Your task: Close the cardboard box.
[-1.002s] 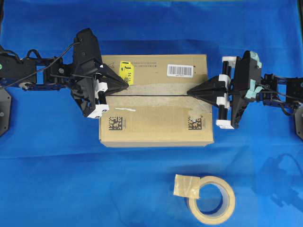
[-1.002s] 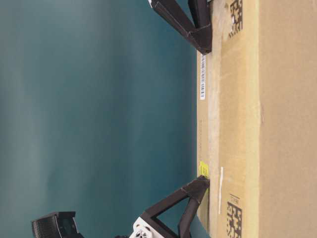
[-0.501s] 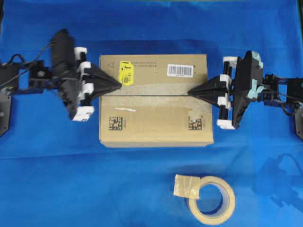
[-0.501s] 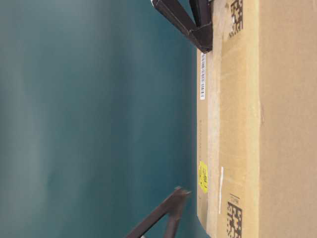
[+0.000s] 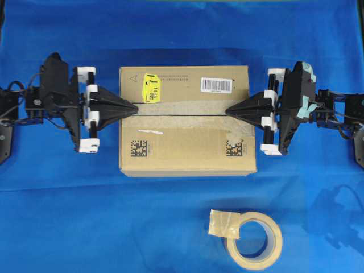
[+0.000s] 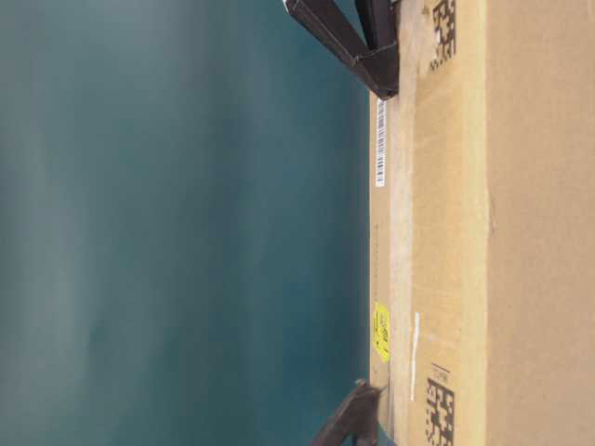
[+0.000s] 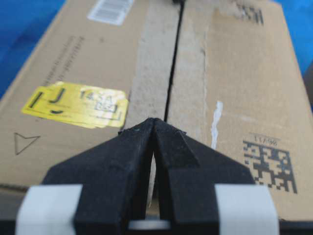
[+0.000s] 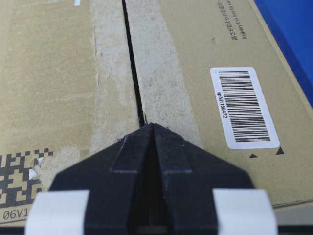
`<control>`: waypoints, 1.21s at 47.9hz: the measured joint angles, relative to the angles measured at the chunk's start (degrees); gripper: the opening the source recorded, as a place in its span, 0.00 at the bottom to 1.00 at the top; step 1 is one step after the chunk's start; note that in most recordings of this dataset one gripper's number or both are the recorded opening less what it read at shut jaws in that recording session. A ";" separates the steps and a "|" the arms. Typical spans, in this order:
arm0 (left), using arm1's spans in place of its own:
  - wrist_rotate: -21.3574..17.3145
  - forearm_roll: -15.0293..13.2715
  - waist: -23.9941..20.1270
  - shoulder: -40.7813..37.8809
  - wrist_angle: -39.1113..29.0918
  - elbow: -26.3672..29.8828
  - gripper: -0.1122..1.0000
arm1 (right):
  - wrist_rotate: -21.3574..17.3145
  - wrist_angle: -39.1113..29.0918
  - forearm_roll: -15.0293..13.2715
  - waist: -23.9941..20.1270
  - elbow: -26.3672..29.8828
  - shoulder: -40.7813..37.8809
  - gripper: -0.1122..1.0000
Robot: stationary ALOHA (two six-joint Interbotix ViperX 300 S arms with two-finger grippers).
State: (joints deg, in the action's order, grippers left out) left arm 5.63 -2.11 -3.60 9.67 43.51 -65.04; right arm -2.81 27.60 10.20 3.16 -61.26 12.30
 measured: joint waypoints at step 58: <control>-0.62 -0.09 0.79 -3.16 -1.58 2.46 0.10 | 0.00 -0.09 0.09 0.00 0.00 0.09 0.10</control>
State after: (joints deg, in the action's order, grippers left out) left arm 5.01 -2.20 -2.81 6.50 41.92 -62.58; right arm -2.81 27.51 10.28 3.16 -61.26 12.39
